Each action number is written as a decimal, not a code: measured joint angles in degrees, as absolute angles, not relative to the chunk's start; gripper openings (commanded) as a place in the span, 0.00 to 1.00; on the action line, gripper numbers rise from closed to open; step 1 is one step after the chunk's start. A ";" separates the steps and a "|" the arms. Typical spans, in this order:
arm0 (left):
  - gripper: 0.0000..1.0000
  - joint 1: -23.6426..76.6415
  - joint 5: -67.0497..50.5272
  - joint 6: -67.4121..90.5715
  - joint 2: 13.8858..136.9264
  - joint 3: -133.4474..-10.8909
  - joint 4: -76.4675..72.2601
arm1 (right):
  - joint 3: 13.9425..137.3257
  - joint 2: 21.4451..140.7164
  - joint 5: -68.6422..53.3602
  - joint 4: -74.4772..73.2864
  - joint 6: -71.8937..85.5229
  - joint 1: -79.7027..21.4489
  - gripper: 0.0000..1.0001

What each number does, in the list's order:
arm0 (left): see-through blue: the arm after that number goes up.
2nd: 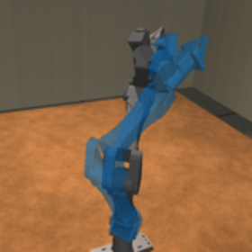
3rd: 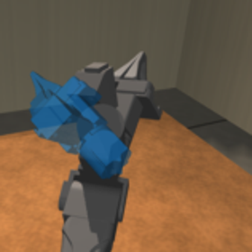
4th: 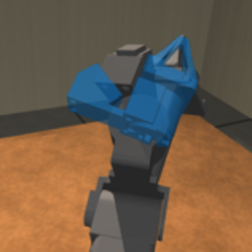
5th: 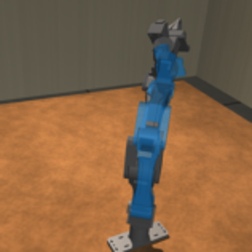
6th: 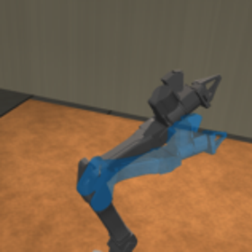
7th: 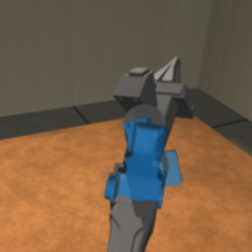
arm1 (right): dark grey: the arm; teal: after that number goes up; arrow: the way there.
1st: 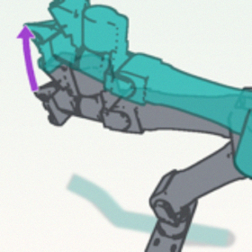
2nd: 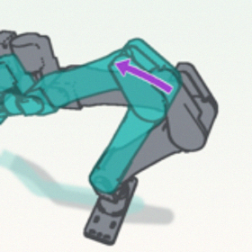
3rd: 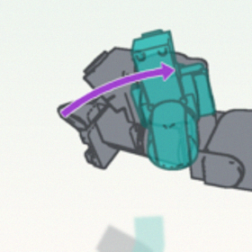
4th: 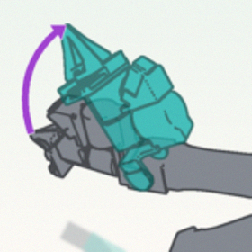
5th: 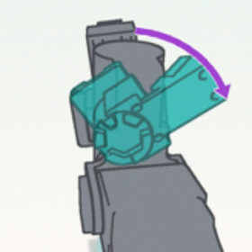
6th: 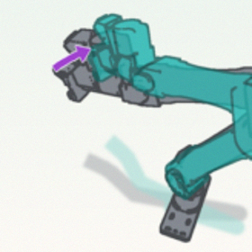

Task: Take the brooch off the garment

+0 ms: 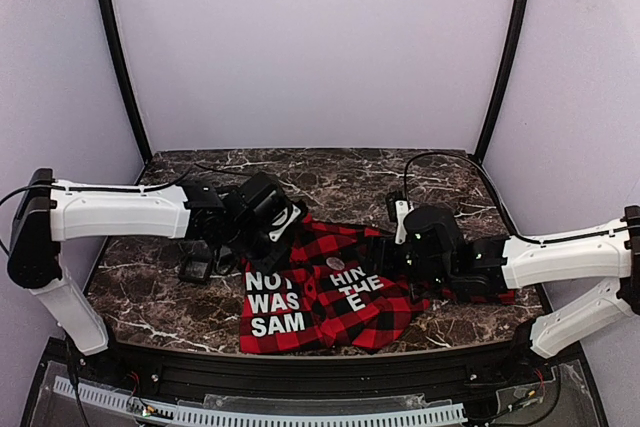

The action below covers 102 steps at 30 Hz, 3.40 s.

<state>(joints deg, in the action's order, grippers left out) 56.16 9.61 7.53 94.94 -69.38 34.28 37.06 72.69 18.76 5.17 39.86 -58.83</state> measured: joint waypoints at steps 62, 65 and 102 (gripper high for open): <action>0.54 60.51 25.17 1.91 104.42 -67.75 38.57 | 35.57 74.76 17.12 6.44 42.63 -58.81 0.79; 0.46 60.66 25.82 1.74 104.42 -67.75 38.50 | 35.20 74.76 17.12 6.35 42.78 -58.81 0.79; 0.60 38.20 -9.56 6.61 84.82 -61.89 27.38 | 45.04 91.18 -10.66 21.21 38.83 -57.82 0.49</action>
<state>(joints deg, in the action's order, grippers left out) 38.20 -9.56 6.61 84.82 -61.89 27.38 45.04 91.18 -10.66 21.21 38.83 -57.82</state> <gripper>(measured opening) 0.572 0.523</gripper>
